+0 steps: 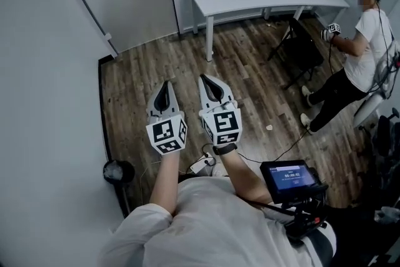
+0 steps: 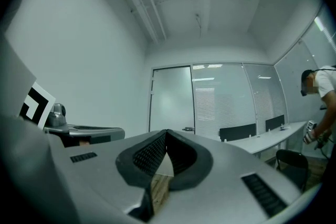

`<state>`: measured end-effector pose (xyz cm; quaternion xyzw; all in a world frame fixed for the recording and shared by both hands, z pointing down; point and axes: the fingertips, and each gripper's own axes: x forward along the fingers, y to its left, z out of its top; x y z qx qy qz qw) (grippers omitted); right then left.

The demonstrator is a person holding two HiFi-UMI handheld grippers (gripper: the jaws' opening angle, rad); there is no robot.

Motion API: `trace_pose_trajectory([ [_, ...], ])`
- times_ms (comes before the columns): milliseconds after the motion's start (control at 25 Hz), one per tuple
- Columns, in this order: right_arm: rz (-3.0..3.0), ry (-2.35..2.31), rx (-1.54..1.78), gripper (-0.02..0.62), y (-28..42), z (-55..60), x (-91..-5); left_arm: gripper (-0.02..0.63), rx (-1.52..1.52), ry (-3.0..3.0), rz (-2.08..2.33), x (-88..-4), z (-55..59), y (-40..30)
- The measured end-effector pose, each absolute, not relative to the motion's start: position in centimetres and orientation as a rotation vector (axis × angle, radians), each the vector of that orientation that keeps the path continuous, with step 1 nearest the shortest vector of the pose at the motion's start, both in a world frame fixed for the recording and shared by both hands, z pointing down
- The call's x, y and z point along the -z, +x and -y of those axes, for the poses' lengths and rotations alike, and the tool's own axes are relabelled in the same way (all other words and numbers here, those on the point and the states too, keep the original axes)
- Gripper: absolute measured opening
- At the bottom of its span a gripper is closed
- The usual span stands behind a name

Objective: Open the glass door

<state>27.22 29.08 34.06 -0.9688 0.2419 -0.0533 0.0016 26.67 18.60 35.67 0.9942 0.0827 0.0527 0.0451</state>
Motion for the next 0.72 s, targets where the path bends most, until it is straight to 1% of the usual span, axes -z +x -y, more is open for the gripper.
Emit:
trace_pose_trajectory([
  [200,-0.863,-2.973,0.209,0.003,27.5,-27.0,-35.8,0.003,-0.197,3.066,-0.166,-36.7,-16.6,26.8],
  [440,-0.914,-2.946,0.229,0.003,29.4,-22.7,-36.6,0.002,-0.224,3.051,-0.158,-37.9,-13.0,29.0],
  [560,-0.887,-2.957,0.231,0.003,32.8,-19.8,-37.3,0.002,-0.217,3.038,-0.187,-38.7,-10.3,31.9],
  [720,-0.88,-2.966,0.223,0.003,37.8,-13.3,-38.3,0.003,-0.179,3.041,-0.194,-39.2,-3.8,36.7],
])
